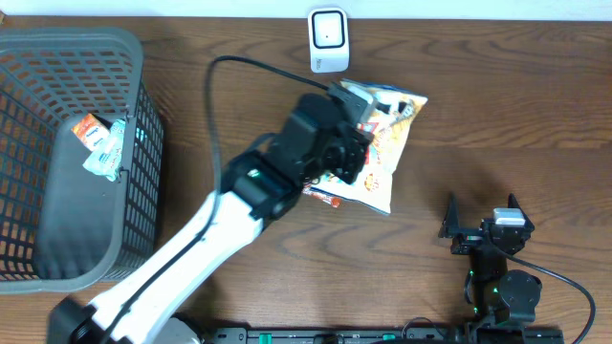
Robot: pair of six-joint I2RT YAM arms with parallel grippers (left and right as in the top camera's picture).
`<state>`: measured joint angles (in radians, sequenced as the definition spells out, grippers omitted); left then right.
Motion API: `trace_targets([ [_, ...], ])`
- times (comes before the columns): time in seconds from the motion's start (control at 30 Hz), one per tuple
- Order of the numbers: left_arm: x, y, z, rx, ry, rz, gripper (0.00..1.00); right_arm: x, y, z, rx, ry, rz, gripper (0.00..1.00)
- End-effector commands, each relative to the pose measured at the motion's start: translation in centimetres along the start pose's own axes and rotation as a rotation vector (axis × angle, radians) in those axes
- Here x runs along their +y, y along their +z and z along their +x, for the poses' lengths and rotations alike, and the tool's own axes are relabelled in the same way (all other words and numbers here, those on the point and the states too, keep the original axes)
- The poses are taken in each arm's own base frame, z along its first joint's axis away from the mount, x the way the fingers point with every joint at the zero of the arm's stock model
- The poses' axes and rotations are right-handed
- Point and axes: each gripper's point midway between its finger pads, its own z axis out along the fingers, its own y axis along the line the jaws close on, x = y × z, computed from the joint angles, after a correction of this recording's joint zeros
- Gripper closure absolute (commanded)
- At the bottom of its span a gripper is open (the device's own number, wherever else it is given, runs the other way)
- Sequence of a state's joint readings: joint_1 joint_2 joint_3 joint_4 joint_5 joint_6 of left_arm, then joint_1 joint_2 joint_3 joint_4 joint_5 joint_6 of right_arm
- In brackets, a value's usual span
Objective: Scan the item barcode
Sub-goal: 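Carry the snack bag toward the scanner and hold it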
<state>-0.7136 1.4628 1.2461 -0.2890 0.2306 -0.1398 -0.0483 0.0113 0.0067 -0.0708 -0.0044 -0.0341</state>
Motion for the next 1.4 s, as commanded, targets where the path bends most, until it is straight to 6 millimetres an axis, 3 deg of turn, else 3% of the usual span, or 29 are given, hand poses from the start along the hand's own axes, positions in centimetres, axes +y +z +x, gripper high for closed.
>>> trace_targets([
  [0.0, 0.1, 2.8, 1.5, 0.057, 0.04, -0.017, 0.93, 0.2, 0.0, 0.0, 0.0, -0.009, -0.009, 0.01],
  [0.23, -1.1, 7.3, 5.9, 0.18, 0.06, 0.005, 0.93, 0.2, 0.0, 0.0, 0.0, -0.009, -0.009, 0.01],
  [0.57, -3.5, 9.5, 9.5, 0.266, 0.099, 0.043, 0.93, 0.2, 0.0, 0.0, 0.0, -0.009, -0.009, 0.01],
  [1.07, -1.6, 13.9, 14.7, 0.379, 0.096, 0.003, 0.92, 0.2, 0.0, 0.0, 0.0, -0.009, -0.009, 0.01],
  [1.2, -1.5, 14.0, 15.0, 0.387, 0.094, 0.001, 0.51, 0.2, 0.0, 0.0, 0.0, -0.009, -0.009, 0.01],
  [1.27, -1.4, 14.0, 15.0, 0.388, 0.09, 0.0, 0.23, 0.2, 0.0, 0.0, 0.0, -0.009, -0.009, 0.01],
  [1.37, -1.4, 13.8, 15.0, 0.393, 0.082, -0.003, 0.07, 0.2, 0.0, 0.0, 0.0, -0.009, -0.009, 0.01],
])
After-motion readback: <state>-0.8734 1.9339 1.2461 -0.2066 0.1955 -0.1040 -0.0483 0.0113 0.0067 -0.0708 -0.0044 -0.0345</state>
